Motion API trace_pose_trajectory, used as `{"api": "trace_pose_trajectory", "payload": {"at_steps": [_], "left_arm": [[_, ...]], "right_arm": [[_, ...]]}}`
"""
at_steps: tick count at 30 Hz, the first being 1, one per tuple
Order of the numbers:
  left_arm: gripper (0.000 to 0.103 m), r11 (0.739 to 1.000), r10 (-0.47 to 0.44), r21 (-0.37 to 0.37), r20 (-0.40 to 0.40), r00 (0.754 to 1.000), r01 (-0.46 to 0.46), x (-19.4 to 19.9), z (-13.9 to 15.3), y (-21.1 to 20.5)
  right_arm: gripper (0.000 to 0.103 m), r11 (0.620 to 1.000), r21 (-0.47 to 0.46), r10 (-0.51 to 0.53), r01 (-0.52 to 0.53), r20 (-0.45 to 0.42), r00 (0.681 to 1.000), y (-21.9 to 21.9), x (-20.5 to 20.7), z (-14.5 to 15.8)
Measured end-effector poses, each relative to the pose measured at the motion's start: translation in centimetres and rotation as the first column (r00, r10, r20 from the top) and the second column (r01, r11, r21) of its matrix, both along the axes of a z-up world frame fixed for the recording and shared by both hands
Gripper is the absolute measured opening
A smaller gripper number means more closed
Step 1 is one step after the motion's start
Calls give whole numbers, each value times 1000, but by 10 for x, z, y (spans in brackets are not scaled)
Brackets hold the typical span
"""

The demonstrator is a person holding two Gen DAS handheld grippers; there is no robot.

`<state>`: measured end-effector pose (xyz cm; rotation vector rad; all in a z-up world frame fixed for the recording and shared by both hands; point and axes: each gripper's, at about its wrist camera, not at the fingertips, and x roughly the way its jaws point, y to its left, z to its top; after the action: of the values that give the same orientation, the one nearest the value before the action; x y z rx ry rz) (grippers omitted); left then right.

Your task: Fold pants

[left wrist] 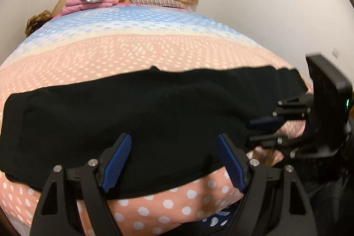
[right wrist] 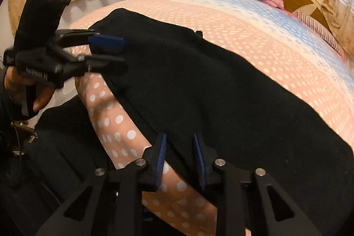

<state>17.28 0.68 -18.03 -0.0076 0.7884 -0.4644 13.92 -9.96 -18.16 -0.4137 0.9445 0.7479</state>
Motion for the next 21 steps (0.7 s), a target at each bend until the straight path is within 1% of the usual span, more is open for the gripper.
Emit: {"api": "trace_pose_trajectory", "payload": {"at_steps": [1, 3, 4, 7, 10, 11, 12, 13, 14, 15, 16, 18, 19, 21], "left_arm": [[82, 1000, -4, 11, 1, 1000, 4, -1, -2, -2], [82, 1000, 0, 13, -1, 1000, 0, 0, -3, -3], [82, 1000, 4, 1, -6, 1000, -4, -1, -4, -6], [82, 999, 13, -39, -12, 1000, -13, -2, 0, 4], [82, 999, -13, -53, -14, 1000, 13, -2, 1, 3], [82, 998, -39, -41, -31, 999, 38, -2, -2, -1], [82, 998, -58, -26, -45, 997, 57, -3, -5, -4], [82, 998, -67, -1, -50, 996, 67, -6, -8, -7], [82, 996, -76, 40, -27, 997, 77, -10, -9, -10], [82, 995, -86, 57, -22, 996, 87, -13, -8, -12], [82, 993, -95, 66, -22, 995, 97, -16, -7, -12], [82, 993, -93, 72, -7, 996, 93, -17, -2, -8], [82, 994, -81, 70, 1, 997, 81, -18, 0, -4], [82, 998, -33, 55, 12, 999, 32, -13, 5, 9]], "right_arm": [[5, 1000, -2, 1, -1, -13, 1000, -2, 2, 2], [5, 1000, -7, 16, -16, -12, 1000, -1, -6, 6], [5, 999, -11, 34, -34, -8, 999, 1, -10, 8], [5, 997, -32, 64, -64, -4, 998, 2, -22, 11], [5, 996, -82, 44, -42, 17, 999, -1, -19, 2], [5, 995, -88, 41, -38, 30, 999, 0, -18, 1], [7, 996, -83, 46, -43, 37, 998, 2, -18, 1], [13, 995, -88, 45, -41, 45, 998, 4, -18, 2], [20, 994, -100, 46, -39, 68, 997, 8, -19, 4], [36, 994, -100, 57, -49, 82, 995, 11, -21, 8], [42, 995, -63, 84, -79, 74, 994, 16, -23, 14], [42, 994, 9, 110, -110, 56, 992, 22, -23, 24], [42, 993, 29, 115, -117, 52, 992, 26, -22, 26], [42, 992, 40, 120, -121, 40, 992, 37, -16, 23]]}}
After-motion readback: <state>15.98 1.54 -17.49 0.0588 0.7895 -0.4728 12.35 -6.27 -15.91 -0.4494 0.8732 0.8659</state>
